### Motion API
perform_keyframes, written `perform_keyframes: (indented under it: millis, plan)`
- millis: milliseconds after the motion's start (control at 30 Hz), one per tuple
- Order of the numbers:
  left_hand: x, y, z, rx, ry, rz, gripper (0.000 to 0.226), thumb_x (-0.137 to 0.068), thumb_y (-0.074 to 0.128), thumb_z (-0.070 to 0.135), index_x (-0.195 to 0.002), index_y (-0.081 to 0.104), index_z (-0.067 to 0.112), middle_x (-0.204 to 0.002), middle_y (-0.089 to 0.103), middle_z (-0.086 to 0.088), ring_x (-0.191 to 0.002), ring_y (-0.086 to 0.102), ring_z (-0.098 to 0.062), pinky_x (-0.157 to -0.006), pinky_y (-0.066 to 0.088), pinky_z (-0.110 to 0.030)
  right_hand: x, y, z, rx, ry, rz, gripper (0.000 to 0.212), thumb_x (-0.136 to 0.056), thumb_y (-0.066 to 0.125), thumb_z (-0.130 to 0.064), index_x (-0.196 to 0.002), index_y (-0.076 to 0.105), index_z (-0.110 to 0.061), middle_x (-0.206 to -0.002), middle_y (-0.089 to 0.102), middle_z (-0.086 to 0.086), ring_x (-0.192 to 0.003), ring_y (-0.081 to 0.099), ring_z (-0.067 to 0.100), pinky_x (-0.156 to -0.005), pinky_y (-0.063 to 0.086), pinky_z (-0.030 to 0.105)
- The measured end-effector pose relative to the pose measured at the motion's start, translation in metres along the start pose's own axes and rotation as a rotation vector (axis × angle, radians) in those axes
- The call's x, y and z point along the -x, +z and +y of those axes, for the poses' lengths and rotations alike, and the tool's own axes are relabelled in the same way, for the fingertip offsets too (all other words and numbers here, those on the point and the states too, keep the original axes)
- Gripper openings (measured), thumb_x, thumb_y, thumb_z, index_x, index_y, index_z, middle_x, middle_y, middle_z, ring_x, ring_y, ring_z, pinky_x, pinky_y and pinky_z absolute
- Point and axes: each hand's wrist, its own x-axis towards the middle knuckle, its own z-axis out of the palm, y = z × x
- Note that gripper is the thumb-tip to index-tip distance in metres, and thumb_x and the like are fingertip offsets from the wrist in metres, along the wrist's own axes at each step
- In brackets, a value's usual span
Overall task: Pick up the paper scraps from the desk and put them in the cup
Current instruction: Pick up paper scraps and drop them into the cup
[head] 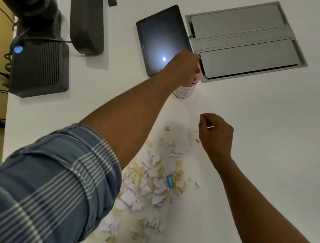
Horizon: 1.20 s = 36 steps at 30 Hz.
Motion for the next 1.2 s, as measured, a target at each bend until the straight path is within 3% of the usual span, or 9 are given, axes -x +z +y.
perform_keyframes:
  millis: [100,233,400,533,667,800,933,1067,1200]
  plan:
    - [-0.004,0.003,0.003,-0.053,0.037,-0.092,0.033,-0.083,0.063,0.024,-0.11,0.06,0.005,-0.106,0.064,-0.011,-0.095,0.06,-0.026,-0.066,0.043,-0.028,0.0,-0.001,0.005,0.028,0.007,-0.037,0.015,-0.088,0.06,-0.021,-0.097,0.072,-0.018,-0.091,0.072,-0.004,-0.074,0.064,0.009,-0.068,0.048,0.019]
    - [0.002,-0.006,0.001,-0.067,0.079,-0.07,0.036,-0.082,0.065,0.023,-0.114,0.06,0.009,-0.111,0.063,-0.01,-0.104,0.057,-0.026,-0.069,0.043,-0.028,-0.003,0.0,0.006,0.027,0.011,-0.044,0.017,-0.089,0.059,-0.02,-0.101,0.071,-0.017,-0.096,0.072,-0.003,-0.076,0.063,0.008,-0.069,0.05,0.021]
    - [0.056,-0.006,-0.017,0.31,-0.022,0.186,0.043,-0.079,0.063,0.015,-0.122,0.06,0.016,-0.119,0.063,-0.007,-0.111,0.057,-0.025,-0.09,0.052,-0.037,-0.001,-0.002,0.006,0.018,-0.006,-0.069,0.021,-0.089,0.059,-0.017,-0.108,0.069,-0.014,-0.102,0.071,0.001,-0.082,0.065,0.012,-0.072,0.054,0.026]
    - [0.132,0.031,-0.045,0.357,-0.019,0.332,0.033,-0.084,0.057,0.012,-0.116,0.062,0.006,-0.113,0.065,-0.013,-0.105,0.06,-0.03,-0.093,0.048,-0.04,0.013,-0.001,0.014,0.105,-0.049,-0.214,0.032,-0.089,0.063,-0.027,-0.118,0.063,-0.015,-0.117,0.065,0.005,-0.101,0.061,0.021,-0.084,0.052,0.033]
    - [0.206,0.079,-0.075,0.297,-0.173,0.218,0.037,-0.088,0.058,0.02,-0.122,0.058,0.007,-0.124,0.058,-0.015,-0.115,0.054,-0.033,-0.097,0.043,-0.039,0.03,0.004,0.024,0.27,-0.012,-0.363,0.06,-0.085,0.065,-0.044,-0.135,0.047,-0.015,-0.138,0.047,0.008,-0.123,0.045,0.028,-0.094,0.044,0.038]
    - [0.262,0.113,-0.092,0.183,-0.407,-0.078,0.065,-0.09,0.046,0.053,-0.144,0.03,0.022,-0.154,0.022,-0.014,-0.139,0.025,-0.035,-0.11,0.027,-0.047,0.051,0.013,0.025,0.457,0.065,-0.438,0.084,-0.078,0.063,-0.061,-0.142,0.034,-0.013,-0.144,0.037,0.012,-0.127,0.037,0.033,-0.099,0.042,0.044]
    - [0.308,0.129,-0.095,0.125,-0.538,-0.229,0.092,-0.072,0.038,0.081,-0.147,0.009,0.036,-0.158,0.0,-0.012,-0.143,0.006,-0.038,-0.113,0.016,-0.053,0.07,0.031,0.004,0.455,-0.042,-0.549,0.088,-0.077,0.06,-0.067,-0.143,0.033,-0.015,-0.144,0.036,0.01,-0.128,0.036,0.03,-0.098,0.043,0.042]
    - [0.339,0.138,-0.083,0.221,-0.427,-0.264,0.105,-0.058,0.046,0.088,-0.144,0.003,0.047,-0.159,-0.005,-0.006,-0.144,0.002,-0.035,-0.113,0.021,-0.053,0.091,0.05,-0.022,0.439,-0.202,-0.722,0.093,-0.075,0.061,-0.068,-0.145,0.029,-0.016,-0.146,0.033,0.008,-0.13,0.034,0.028,-0.1,0.043,0.041]
    - [0.343,0.144,-0.063,0.116,-0.364,-0.258,0.1,-0.062,0.057,0.079,-0.144,0.009,0.046,-0.157,0.007,-0.004,-0.141,0.012,-0.031,-0.107,0.033,-0.048,0.11,0.058,-0.033,0.56,-0.395,-0.856,0.101,-0.071,0.065,-0.067,-0.148,0.018,-0.022,-0.151,0.024,0.01,-0.132,0.03,0.032,-0.099,0.042,0.043]
